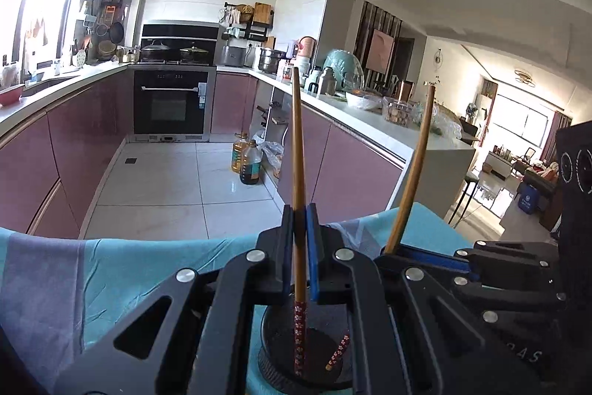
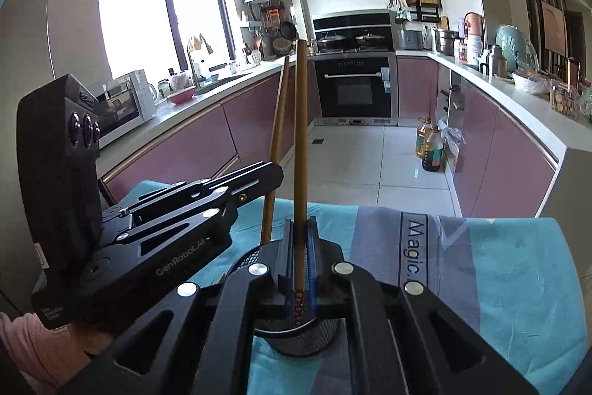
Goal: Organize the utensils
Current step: 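Lower both chopsticks into the mesh cup and open both grippers, then move both open grippers back over the remaining chopsticks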
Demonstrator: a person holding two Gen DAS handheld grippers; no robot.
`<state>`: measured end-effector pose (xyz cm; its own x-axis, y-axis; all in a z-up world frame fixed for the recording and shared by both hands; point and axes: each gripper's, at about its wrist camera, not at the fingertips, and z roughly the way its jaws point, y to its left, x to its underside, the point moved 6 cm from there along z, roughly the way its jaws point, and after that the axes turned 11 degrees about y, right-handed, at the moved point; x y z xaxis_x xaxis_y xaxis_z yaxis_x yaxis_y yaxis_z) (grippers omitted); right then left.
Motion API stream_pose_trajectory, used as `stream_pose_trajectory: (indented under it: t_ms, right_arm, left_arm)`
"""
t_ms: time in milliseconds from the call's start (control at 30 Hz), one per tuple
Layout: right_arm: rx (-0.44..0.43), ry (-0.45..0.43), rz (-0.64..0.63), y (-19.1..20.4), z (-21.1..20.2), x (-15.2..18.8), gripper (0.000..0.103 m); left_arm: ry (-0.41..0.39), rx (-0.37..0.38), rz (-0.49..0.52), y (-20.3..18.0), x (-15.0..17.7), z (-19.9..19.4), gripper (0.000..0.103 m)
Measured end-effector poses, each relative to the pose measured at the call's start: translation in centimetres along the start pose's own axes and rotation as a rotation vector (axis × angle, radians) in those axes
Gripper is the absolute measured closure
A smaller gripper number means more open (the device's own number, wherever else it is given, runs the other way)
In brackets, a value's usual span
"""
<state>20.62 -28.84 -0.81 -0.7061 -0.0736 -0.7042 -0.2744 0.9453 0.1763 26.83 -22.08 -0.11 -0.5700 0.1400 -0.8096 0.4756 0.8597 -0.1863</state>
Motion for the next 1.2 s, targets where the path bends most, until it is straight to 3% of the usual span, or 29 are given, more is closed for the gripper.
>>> stream_pose_trajectory:
  t_ms: [267,467,600,700,767,900,967,1200]
  right_arm:
    - [-0.007,0.109,0.034,-0.4,2.9,0.5,0.095]
    - [-0.006,0.093,0.078,-1.2,3.2,0.1,0.095]
    - [0.000,0.064,0.081,-0.9,2.3,0.6,0.083]
    - [-0.014,0.022,0.061,0.0,1.0,1.2,0.067]
    - [-0.032,-0.015,0.031,1.1,-0.3,2.0,0.062]
    - [-0.079,-0.067,-0.038,3.5,-2.6,3.6,0.039]
    - [-0.091,-0.070,-0.070,4.8,-2.9,4.9,0.032]
    - [-0.077,0.046,-0.087,7.2,0.0,9.2,0.026]
  left_arm:
    - [0.122,-0.013,0.043,1.1,2.1,2.0,0.094]
    - [0.154,-0.021,0.035,2.0,2.2,1.7,0.072]
    - [0.141,-0.019,0.011,3.1,2.0,-0.3,0.064]
    - [0.116,-0.009,-0.002,3.8,2.7,-3.0,0.050]
    - [0.097,-0.004,-0.009,4.6,3.2,-5.0,0.039]
    - [0.066,-0.043,-0.035,7.0,5.3,-8.6,0.019]
    - [0.068,-0.078,-0.049,8.4,6.7,-9.7,0.010]
    - [0.170,-0.168,-0.098,12.4,12.8,-10.6,0.006]
